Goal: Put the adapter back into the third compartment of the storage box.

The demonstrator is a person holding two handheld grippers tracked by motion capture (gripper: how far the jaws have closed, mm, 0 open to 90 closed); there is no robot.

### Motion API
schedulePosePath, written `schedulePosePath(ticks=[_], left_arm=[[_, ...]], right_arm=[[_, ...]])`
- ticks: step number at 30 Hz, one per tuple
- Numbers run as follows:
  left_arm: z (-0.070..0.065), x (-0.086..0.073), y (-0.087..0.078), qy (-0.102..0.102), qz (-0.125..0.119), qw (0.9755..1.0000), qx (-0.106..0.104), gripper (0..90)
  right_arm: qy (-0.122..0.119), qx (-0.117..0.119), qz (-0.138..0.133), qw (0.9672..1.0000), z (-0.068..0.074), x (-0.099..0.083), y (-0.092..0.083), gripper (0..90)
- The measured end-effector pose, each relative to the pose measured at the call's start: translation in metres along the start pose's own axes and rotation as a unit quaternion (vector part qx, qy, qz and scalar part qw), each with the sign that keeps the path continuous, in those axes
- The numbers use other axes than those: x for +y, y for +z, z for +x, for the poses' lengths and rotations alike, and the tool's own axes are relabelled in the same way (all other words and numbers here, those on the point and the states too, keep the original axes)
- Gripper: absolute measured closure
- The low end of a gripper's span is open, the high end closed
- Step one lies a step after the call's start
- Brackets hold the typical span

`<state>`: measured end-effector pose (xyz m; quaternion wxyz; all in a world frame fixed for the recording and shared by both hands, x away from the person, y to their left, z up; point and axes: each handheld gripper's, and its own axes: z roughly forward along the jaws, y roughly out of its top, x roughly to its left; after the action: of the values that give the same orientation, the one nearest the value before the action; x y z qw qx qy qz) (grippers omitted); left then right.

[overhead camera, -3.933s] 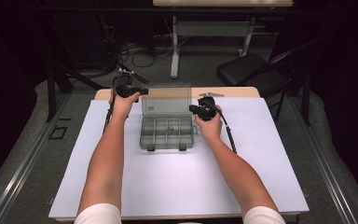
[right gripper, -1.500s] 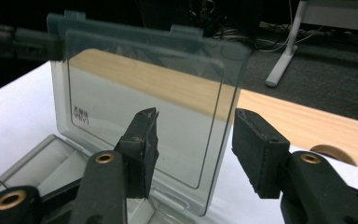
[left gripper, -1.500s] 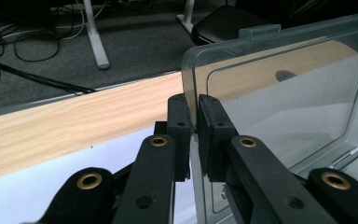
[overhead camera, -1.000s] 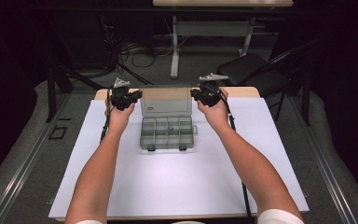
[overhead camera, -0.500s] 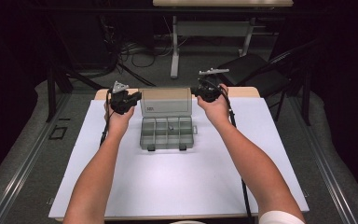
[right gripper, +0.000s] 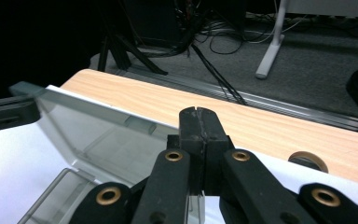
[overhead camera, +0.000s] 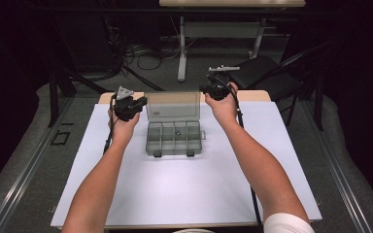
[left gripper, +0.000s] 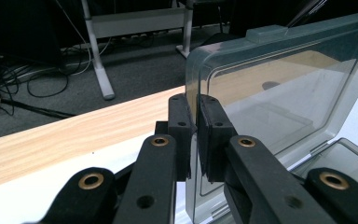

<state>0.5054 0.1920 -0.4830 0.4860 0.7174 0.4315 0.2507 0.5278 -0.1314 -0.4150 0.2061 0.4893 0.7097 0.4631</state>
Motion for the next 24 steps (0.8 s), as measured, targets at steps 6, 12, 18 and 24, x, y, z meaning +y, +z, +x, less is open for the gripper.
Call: schedulePosePath(ticks=[6, 12, 18, 24], left_arm=[[-0.002, -0.002, -0.003, 0.002, -0.006, 1.0000, 0.001, 84.7], [-0.004, -0.004, -0.007, -0.002, -0.005, 1.0000, 0.001, 84.6], [-0.005, -0.004, -0.009, -0.003, 0.000, 1.0000, 0.000, 82.2], [-0.006, -0.004, -0.014, -0.017, 0.005, 0.9998, 0.001, 61.6]], right_arm=[[0.003, -0.004, 0.000, 1.0000, 0.000, 0.004, 0.013, 90.0], [0.003, 0.003, 0.018, 0.9998, 0.006, 0.000, 0.025, 90.0], [-0.001, 0.009, 0.025, 0.9996, 0.010, -0.002, 0.028, 90.0], [-0.003, 0.010, 0.028, 0.9996, 0.010, -0.004, 0.027, 90.0]])
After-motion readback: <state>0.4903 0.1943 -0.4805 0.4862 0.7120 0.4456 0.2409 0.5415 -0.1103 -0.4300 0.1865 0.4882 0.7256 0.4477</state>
